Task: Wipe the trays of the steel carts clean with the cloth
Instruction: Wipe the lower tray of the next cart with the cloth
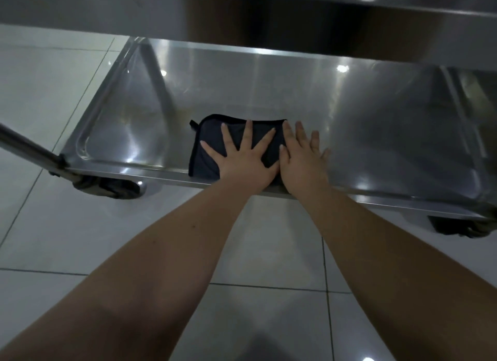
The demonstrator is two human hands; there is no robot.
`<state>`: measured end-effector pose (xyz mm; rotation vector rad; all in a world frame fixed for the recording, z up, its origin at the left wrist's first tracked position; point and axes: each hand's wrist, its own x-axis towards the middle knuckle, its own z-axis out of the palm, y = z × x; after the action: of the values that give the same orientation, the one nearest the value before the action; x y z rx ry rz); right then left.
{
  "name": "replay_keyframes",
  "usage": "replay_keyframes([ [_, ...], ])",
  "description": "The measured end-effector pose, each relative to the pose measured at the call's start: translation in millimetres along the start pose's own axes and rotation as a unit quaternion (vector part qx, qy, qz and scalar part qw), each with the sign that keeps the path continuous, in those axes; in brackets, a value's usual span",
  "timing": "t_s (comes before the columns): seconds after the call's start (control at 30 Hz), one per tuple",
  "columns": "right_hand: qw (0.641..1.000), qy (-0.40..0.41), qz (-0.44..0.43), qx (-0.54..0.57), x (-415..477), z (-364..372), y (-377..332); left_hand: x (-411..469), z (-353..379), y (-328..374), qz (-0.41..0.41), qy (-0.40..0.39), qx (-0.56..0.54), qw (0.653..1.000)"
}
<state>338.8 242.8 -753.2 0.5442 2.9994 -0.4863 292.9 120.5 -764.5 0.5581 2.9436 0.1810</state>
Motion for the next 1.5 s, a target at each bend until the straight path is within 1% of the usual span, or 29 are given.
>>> replay_keyframes([
  [0.1, 0.999, -0.001, -0.016, -0.052, -1.4, 7.2, -10.5, 7.5, -6.3, -31.0, 0.0, -0.006, 0.009, 1.0],
  [0.17, 0.996, -0.015, -0.005, -0.089, -0.4, 12.0, -7.1, 12.8, -12.3, -63.1, -0.013, -0.004, 0.014, 1.0],
  [0.23, 0.995, -0.021, 0.016, -0.099, 0.0, 15.3, -1.5, 20.5, -20.4, -102.7, -0.036, -0.005, 0.016, 0.999],
  [0.3, 0.994, -0.02, 0.019, -0.107, 1.1, 16.2, -2.0, 26.6, -30.4, -141.9, -0.052, -0.016, 0.025, 0.998],
  [0.4, 0.99, -0.026, 0.023, -0.133, 0.4, 17.0, -7.3, 28.0, -35.6, -170.0, -0.059, -0.019, 0.028, 0.998],
  [0.5, 0.989, -0.016, 0.034, -0.143, 3.5, 14.9, -14.9, 27.1, -32.0, -166.9, -0.051, -0.01, 0.025, 0.998],
  [0.63, 0.992, 0.01, -0.059, -0.11, 13.1, 21.6, -53.3, 26.4, -27.9, -159.5, -0.052, -0.012, 0.011, 0.999],
  [0.67, 0.992, 0.008, -0.061, -0.113, 13.7, 26.3, -62.5, 24.8, -26.9, -155.1, -0.054, -0.015, 0.008, 0.998],
  [0.77, 0.994, 0.001, -0.004, -0.105, 12.0, 38.1, -69.5, 14.8, -19.0, -130.2, -0.03, -0.017, 0.026, 0.999],
  [0.83, 0.995, -0.005, 0.001, -0.102, 10.7, 39.2, -65.3, 8.6, -13.7, -111.6, 0.004, -0.004, 0.03, 1.0],
  [0.9, 0.994, -0.007, -0.005, -0.109, 10.5, 37.8, -63.7, 6.9, -12.4, -100.2, 0.017, 0.008, 0.016, 1.0],
  [1.07, 0.993, -0.027, -0.003, -0.112, 9.8, 30.4, -67.1, 14.1, -16.5, -101.0, -0.006, 0.034, -0.027, 0.999],
  [1.23, 0.991, -0.035, -0.01, -0.128, 7.7, 29.4, -68.3, 25.0, -17.8, -103.0, -0.014, 0.026, -0.002, 1.0],
  [1.37, 0.992, -0.03, -0.015, -0.125, 7.9, 31.8, -68.0, 36.9, -19.6, -111.7, -0.019, 0.052, 0.011, 0.998],
  [1.5, 0.99, -0.03, -0.017, -0.134, 9.7, 34.3, -66.5, 55.3, -27.3, -121.3, -0.045, 0.035, 0.001, 0.998],
])
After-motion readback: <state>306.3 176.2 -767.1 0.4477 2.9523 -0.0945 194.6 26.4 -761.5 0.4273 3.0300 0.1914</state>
